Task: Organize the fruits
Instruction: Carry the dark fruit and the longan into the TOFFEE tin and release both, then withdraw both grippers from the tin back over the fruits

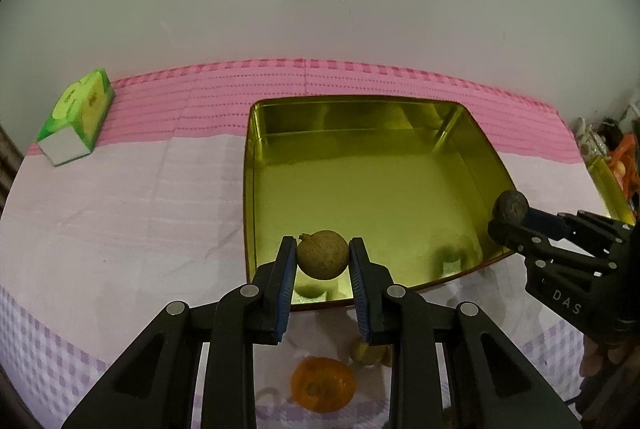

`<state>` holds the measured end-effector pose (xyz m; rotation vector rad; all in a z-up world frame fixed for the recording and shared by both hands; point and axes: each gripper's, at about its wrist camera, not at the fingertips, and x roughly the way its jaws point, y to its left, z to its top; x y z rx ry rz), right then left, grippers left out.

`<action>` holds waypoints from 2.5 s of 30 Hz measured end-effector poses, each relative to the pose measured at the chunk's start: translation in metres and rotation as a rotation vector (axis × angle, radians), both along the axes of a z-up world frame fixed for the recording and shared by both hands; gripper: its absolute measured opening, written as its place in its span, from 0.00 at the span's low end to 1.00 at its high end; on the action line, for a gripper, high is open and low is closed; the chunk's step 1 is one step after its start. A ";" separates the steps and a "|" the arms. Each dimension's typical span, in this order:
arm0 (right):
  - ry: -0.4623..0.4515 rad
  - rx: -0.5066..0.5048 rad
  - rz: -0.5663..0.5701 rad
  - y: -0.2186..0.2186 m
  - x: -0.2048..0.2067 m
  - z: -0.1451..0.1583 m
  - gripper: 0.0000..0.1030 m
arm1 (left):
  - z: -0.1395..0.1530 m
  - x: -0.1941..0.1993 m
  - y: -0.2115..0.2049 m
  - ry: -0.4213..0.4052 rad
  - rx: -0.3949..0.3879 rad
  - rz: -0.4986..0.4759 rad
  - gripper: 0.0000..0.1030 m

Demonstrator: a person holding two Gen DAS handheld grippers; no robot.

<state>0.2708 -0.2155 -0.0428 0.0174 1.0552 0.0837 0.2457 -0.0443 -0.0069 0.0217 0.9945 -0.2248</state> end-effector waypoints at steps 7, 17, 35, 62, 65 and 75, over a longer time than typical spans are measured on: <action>0.020 -0.004 -0.005 -0.002 0.002 -0.007 0.28 | -0.011 0.011 -0.005 0.031 -0.004 0.002 0.27; 0.026 -0.009 -0.009 0.000 0.002 -0.009 0.28 | -0.031 0.019 -0.007 0.075 0.015 0.018 0.27; 0.042 0.013 -0.035 0.005 -0.002 -0.010 0.29 | -0.037 0.023 -0.002 0.091 0.050 0.014 0.27; -0.001 0.043 -0.056 0.004 -0.022 0.010 0.39 | -0.013 -0.008 -0.003 0.041 0.067 -0.001 0.45; -0.014 0.053 -0.061 0.004 -0.030 0.016 0.39 | -0.006 -0.018 -0.001 0.021 0.072 -0.003 0.45; -0.024 0.061 -0.080 -0.002 -0.071 0.023 0.39 | 0.005 -0.057 0.018 -0.004 0.080 0.010 0.45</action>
